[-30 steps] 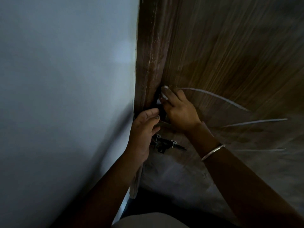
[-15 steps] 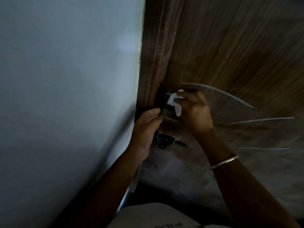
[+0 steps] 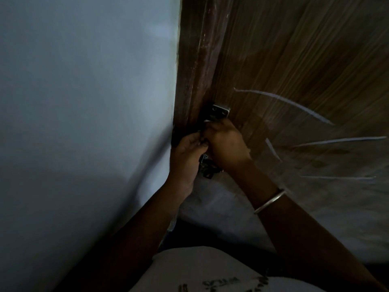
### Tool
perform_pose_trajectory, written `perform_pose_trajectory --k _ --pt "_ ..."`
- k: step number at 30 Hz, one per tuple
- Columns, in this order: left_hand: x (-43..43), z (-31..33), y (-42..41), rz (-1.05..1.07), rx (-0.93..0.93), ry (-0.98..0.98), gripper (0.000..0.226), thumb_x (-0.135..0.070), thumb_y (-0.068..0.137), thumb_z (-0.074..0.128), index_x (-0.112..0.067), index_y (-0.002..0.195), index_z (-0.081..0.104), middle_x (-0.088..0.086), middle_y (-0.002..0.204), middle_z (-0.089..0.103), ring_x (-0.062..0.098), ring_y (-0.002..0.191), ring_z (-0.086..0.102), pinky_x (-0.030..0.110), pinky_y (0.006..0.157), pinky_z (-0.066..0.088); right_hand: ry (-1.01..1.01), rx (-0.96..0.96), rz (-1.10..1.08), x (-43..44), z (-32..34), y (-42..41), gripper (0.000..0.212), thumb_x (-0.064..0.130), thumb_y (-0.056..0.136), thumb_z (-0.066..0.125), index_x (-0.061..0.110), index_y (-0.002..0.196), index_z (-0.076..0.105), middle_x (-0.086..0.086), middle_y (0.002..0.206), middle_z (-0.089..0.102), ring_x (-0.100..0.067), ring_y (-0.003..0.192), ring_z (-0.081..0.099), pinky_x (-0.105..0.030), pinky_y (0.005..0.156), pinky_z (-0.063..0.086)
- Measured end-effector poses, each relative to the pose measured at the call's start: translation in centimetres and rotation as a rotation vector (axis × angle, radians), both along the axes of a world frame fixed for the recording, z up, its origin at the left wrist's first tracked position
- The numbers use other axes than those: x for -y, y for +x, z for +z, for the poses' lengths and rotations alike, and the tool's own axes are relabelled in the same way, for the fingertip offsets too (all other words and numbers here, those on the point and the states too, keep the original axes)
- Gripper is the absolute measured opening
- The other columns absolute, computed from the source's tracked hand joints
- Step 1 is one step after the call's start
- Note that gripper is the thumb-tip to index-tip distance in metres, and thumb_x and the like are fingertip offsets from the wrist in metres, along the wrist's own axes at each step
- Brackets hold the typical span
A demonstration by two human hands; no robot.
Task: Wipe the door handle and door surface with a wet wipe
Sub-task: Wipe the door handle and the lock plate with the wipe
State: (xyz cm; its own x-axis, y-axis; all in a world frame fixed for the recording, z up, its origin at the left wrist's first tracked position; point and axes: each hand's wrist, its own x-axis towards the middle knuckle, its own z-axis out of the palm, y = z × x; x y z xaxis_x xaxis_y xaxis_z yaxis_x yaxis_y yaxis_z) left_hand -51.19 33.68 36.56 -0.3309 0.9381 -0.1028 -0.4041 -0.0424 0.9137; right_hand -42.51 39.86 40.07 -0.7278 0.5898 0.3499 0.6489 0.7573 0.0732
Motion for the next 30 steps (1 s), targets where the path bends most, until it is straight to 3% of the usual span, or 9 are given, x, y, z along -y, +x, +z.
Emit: perform_pose_trajectory --k 3,7,12,14,17,21,23,26,30 --pt "0.2 0.0 -0.3 -0.002 0.018 0.0 0.029 -0.004 0.089 0.05 -0.016 0.115 0.056 0.001 0.112 0.063 0.014 0.107 0.059 0.026 0.092 0.047 0.064 -0.056 0.191 0.3 0.1 2.0 0.011 0.002 0.068 0.079 0.002 0.078 0.072 -0.015 0.088 0.072 -0.03 0.079 0.069 -0.033 0.074 0.054" --pt "0.3 0.1 -0.5 -0.034 -0.025 0.017 0.039 -0.001 0.091 0.046 -0.011 0.129 0.048 0.001 0.126 0.055 0.013 0.117 0.052 0.025 0.099 0.041 0.041 -0.227 0.111 0.3 -0.9 5.6 0.018 0.001 0.063 0.082 0.001 0.078 0.072 -0.017 0.089 0.072 -0.031 0.077 0.069 -0.038 0.071 0.055" --pt "0.5 0.1 0.1 -0.083 -0.085 0.021 0.04 -0.001 0.092 0.046 -0.014 0.129 0.047 -0.002 0.13 0.051 0.012 0.126 0.046 0.023 0.1 0.037 -0.248 -0.518 -0.206 -0.3 -1.5 7.2 0.011 0.001 0.079 0.068 0.01 0.086 0.068 -0.005 0.077 0.068 -0.012 0.064 0.062 0.0 0.059 0.039" --pt "0.4 0.0 0.3 -0.093 -0.093 0.014 0.041 -0.001 0.092 0.046 -0.013 0.131 0.046 0.004 0.138 0.048 0.014 0.13 0.042 0.025 0.103 0.036 -0.461 -0.582 -0.298 -0.8 -1.2 7.3 0.014 0.007 0.082 0.067 0.019 0.088 0.062 0.003 0.078 0.062 -0.001 0.063 0.057 -0.001 0.054 0.042" --pt "0.2 0.0 0.5 -0.108 -0.086 0.022 0.041 0.0 0.092 0.045 -0.014 0.13 0.046 0.003 0.138 0.048 0.014 0.131 0.042 0.022 0.101 0.037 -0.628 -0.518 -0.271 -1.2 -0.4 6.8 0.021 0.011 0.087 0.061 0.016 0.108 0.061 0.003 0.095 0.062 -0.003 0.073 0.059 -0.01 0.061 0.046" --pt "0.2 0.0 0.8 -0.093 -0.058 0.046 0.037 0.001 0.091 0.045 -0.02 0.122 0.05 -0.001 0.131 0.052 0.014 0.13 0.044 0.019 0.099 0.042 -0.478 -0.232 -0.103 -1.4 0.0 4.7 0.029 0.01 0.088 0.061 0.005 0.117 0.061 -0.012 0.112 0.066 -0.024 0.098 0.062 -0.008 0.072 0.032" --pt "0.2 0.1 1.0 -0.091 -0.052 0.046 0.038 0.001 0.091 0.045 -0.021 0.122 0.05 0.003 0.136 0.05 0.014 0.131 0.043 0.023 0.102 0.04 -0.448 -0.241 -0.118 -1.4 -0.4 4.2 0.028 0.01 0.089 0.058 0.007 0.117 0.062 -0.013 0.117 0.064 -0.024 0.103 0.061 -0.014 0.079 0.037" --pt "0.4 0.1 1.1 -0.074 -0.044 0.048 0.038 0.002 0.091 0.045 -0.021 0.12 0.052 0.004 0.135 0.052 0.014 0.13 0.044 0.019 0.097 0.043 -0.464 -0.509 -0.262 -0.8 -1.9 4.7 0.016 0.011 0.09 0.058 0.008 0.103 0.067 -0.01 0.103 0.068 -0.013 0.087 0.061 -0.018 0.072 0.042" --pt "0.5 0.0 1.2 -0.045 -0.061 0.038 0.038 0.001 0.09 0.047 -0.02 0.122 0.053 0.005 0.138 0.05 0.013 0.13 0.044 0.021 0.098 0.042 -1.034 -1.341 -0.439 0.9 -3.4 5.5 0.021 0.022 0.098 0.044 0.014 0.085 0.06 -0.001 0.068 0.061 -0.009 0.055 0.057 -0.025 0.049 0.046"
